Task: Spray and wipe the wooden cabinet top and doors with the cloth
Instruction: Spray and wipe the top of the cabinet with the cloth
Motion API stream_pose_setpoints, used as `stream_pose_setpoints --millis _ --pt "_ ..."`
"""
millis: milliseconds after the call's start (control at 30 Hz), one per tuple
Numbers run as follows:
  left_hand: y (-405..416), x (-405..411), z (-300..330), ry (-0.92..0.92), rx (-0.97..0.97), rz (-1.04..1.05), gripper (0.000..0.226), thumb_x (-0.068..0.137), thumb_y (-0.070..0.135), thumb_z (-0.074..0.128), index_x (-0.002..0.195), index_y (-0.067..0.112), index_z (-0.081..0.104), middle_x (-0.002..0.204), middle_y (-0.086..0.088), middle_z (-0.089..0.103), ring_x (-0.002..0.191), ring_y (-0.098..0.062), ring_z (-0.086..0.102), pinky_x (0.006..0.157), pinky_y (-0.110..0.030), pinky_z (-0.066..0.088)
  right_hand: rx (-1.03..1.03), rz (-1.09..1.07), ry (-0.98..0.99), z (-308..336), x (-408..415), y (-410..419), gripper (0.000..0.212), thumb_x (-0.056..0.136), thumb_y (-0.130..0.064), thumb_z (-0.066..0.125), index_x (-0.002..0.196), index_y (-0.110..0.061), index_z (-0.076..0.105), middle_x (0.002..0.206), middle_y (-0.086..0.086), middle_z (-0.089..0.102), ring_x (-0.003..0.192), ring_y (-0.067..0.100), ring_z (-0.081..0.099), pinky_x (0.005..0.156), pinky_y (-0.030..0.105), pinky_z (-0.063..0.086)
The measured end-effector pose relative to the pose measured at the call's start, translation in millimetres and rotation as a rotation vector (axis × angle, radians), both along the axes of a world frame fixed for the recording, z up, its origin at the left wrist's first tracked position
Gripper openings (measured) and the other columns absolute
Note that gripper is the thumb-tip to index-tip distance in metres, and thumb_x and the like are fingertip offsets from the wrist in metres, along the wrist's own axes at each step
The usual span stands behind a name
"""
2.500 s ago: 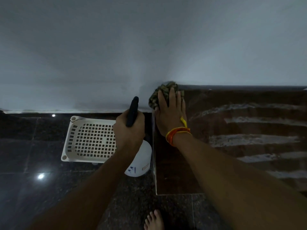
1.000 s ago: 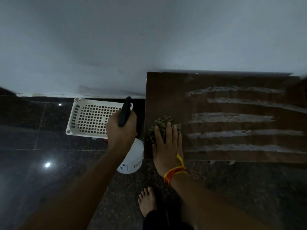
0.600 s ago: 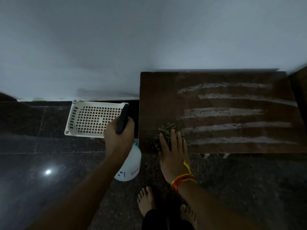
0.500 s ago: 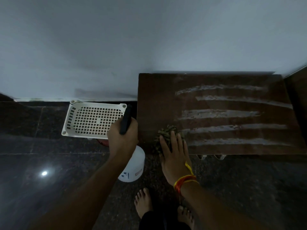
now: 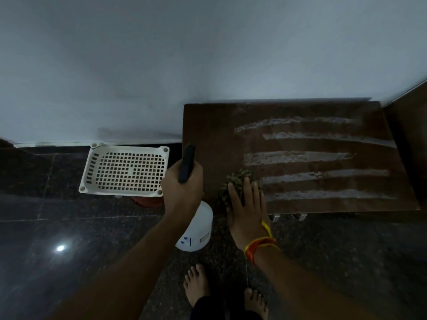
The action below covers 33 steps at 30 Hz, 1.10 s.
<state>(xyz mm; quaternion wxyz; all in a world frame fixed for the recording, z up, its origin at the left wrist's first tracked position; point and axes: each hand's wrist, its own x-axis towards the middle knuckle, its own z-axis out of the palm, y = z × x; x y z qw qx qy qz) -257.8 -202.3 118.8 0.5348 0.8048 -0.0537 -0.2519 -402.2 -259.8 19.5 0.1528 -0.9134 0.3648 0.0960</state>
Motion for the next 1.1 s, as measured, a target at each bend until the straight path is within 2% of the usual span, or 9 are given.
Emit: stream_pose_setpoints --millis 167,267,400,567,667,733,900,1033,1100 --pt "-9.8 -6.7 -3.4 0.003 -0.002 -0.03 0.019 0.094 0.015 0.057 0.075 0.011 0.061 0.064 -0.016 0.057 0.054 -0.029 0.056 0.045 -0.027 0.049 -0.008 0.018 -0.021 -2.2 11.6 -17.7 0.061 0.099 -0.039 0.034 0.15 -0.029 0.003 0.158 0.014 -0.006 0.145 0.037 -0.006 0.117 0.048 -0.003" --pt "-13.6 -12.3 -7.8 -0.003 -0.007 -0.043 0.022 0.093 0.017 0.057 0.072 0.011 0.059 0.061 -0.017 0.056 0.055 -0.031 0.056 0.052 -0.035 0.051 -0.021 0.003 -0.05 -3.2 26.3 -36.5 0.061 0.099 -0.039 0.033 0.15 -0.029 0.002 0.158 0.013 -0.009 0.144 0.037 -0.009 0.116 0.049 -0.003" --pt "-16.5 -22.3 -7.8 -0.013 0.01 -0.041 0.023 0.093 0.019 0.057 0.072 0.011 0.06 0.06 -0.015 0.056 0.054 -0.028 0.057 0.047 -0.029 0.049 0.003 -0.002 -0.063 -0.4 18.9 -31.8 0.061 0.1 -0.037 0.035 0.15 -0.028 0.003 0.158 0.014 -0.006 0.144 0.038 -0.007 0.115 0.048 -0.005" --pt "-22.6 -30.7 -0.5 -0.014 0.031 -0.015 0.02 0.092 0.019 0.056 0.074 0.013 0.061 0.062 -0.014 0.059 0.054 -0.027 0.059 0.052 -0.034 0.051 -0.039 0.01 -0.003 -0.1 -19.9 -10.3 0.076 0.08 -0.035 0.068 0.145 -0.022 0.031 0.15 0.02 0.032 0.136 0.041 0.033 0.109 0.051 0.022" --pt "-27.4 -36.2 3.3 -0.01 0.022 -0.002 0.02 0.092 0.019 0.057 0.075 0.01 0.061 0.062 -0.012 0.058 0.055 -0.025 0.058 0.049 -0.031 0.051 -0.065 0.028 -0.009 -2.4 -24.2 -13.5 0.078 0.074 -0.039 0.072 0.142 -0.024 0.036 0.146 0.018 0.039 0.132 0.04 0.04 0.109 0.05 0.025" --pt "-30.3 -38.8 3.2 -0.021 0.021 -0.002 0.02 0.091 0.021 0.058 0.075 0.008 0.062 0.061 -0.015 0.059 0.053 -0.026 0.059 0.053 -0.036 0.051 -0.047 0.026 -0.004 -2.3 -19.2 -17.9 0.075 0.079 -0.042 0.067 0.143 -0.025 0.032 0.149 0.017 0.034 0.135 0.04 0.035 0.114 0.051 0.023" --pt "-37.4 -36.9 -4.4 -0.011 0.034 -0.032 0.019 0.089 0.026 0.058 0.074 0.014 0.062 0.063 -0.017 0.06 0.055 -0.029 0.06 0.054 -0.041 0.054 0.025 0.041 -0.049 0.2 14.0 -54.0 0.061 0.1 -0.039 0.033 0.15 -0.029 0.0 0.158 0.013 -0.012 0.144 0.036 -0.012 0.117 0.05 -0.003" --pt "-42.0 -29.9 -5.3 0.024 0.057 -0.009 0.021 0.09 0.023 0.058 0.07 0.017 0.06 0.061 -0.011 0.058 0.056 -0.028 0.059 0.057 -0.04 0.054 0.029 0.011 -0.067 -1.1 16.2 -52.9 0.062 0.099 -0.037 0.035 0.15 -0.028 0.003 0.158 0.014 -0.008 0.144 0.037 -0.009 0.116 0.048 -0.005" --pt "-45.4 -26.1 0.1 0.025 0.076 0.002 0.021 0.089 0.024 0.058 0.07 0.017 0.061 0.059 -0.009 0.058 0.055 -0.026 0.06 0.058 -0.043 0.055 -0.009 -0.014 -0.058 -4.1 1.0 -37.3 0.06 0.097 -0.038 0.038 0.15 -0.027 0.011 0.158 0.017 0.006 0.144 0.039 0.004 0.118 0.048 -0.001"
